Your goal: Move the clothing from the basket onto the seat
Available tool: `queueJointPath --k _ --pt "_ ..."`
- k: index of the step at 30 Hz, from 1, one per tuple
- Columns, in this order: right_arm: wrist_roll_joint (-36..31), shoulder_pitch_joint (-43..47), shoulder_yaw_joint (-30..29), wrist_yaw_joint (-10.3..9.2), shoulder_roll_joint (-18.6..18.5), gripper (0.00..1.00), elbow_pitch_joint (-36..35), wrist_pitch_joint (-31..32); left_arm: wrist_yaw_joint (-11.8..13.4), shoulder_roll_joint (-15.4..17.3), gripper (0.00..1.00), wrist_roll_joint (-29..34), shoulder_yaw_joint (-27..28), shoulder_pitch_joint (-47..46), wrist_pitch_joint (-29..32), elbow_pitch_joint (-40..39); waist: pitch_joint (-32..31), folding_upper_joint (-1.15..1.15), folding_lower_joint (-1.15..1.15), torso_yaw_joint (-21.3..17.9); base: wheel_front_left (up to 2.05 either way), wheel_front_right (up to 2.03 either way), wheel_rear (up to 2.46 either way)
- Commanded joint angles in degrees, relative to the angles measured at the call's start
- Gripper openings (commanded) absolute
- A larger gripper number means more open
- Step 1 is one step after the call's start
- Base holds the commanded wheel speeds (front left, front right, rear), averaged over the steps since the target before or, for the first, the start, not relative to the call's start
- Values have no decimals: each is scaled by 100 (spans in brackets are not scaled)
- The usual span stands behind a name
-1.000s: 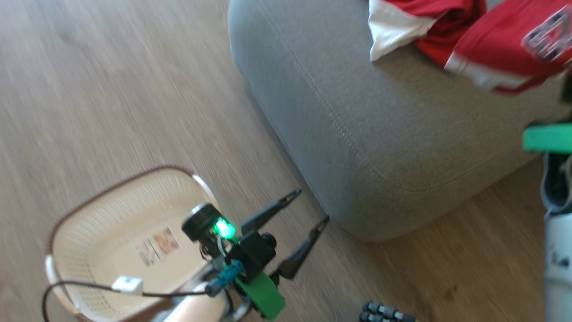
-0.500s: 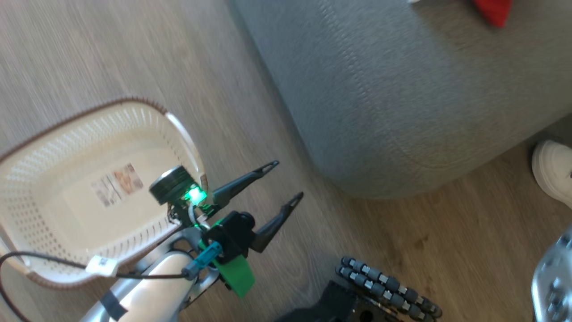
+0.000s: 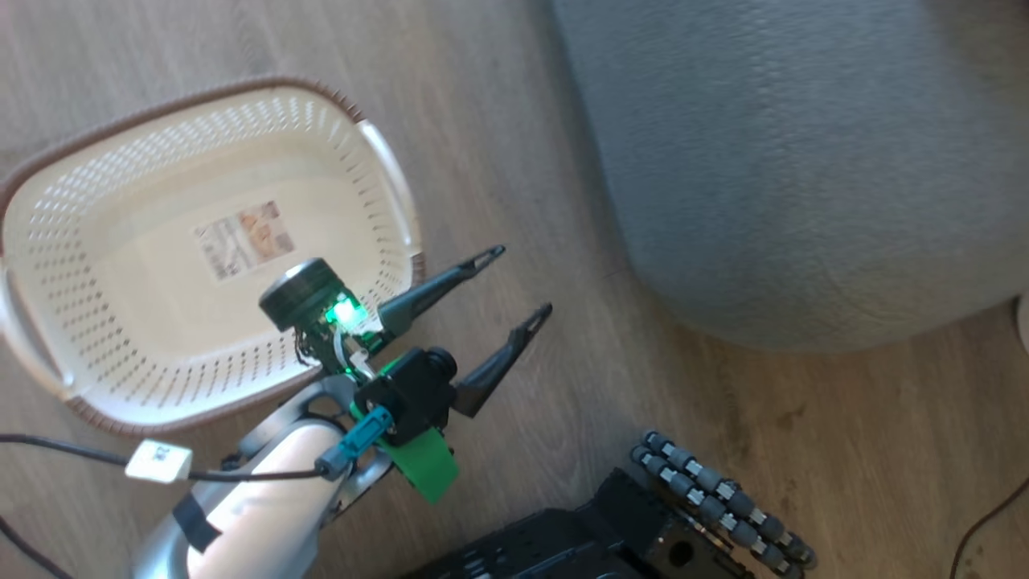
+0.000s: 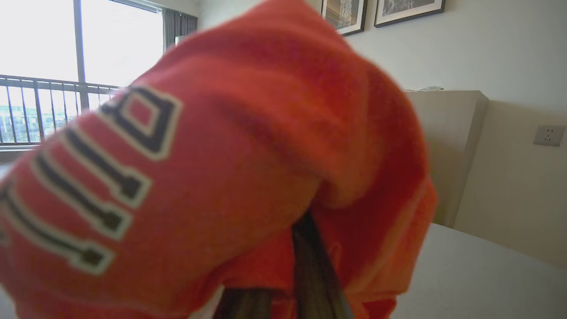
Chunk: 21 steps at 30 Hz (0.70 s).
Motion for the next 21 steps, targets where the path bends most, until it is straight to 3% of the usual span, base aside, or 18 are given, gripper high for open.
queueJointPath --k 1,10,21 --pt "-243 -237 -173 40 -228 0 74 33 5 -45 100 7 168 -88 -54 -250 213 0 0 247 0 0 0" --pt "-1507 -561 -1310 40 -358 0 1528 304 2 -276 100 113 170 -299 -54 -331 497 0 0 749 0 0 0" --pt "-2709 -579 -2465 40 -147 0 2206 817 0 -370 100 134 236 -404 -54 -309 583 0 0 832 0 0 0"
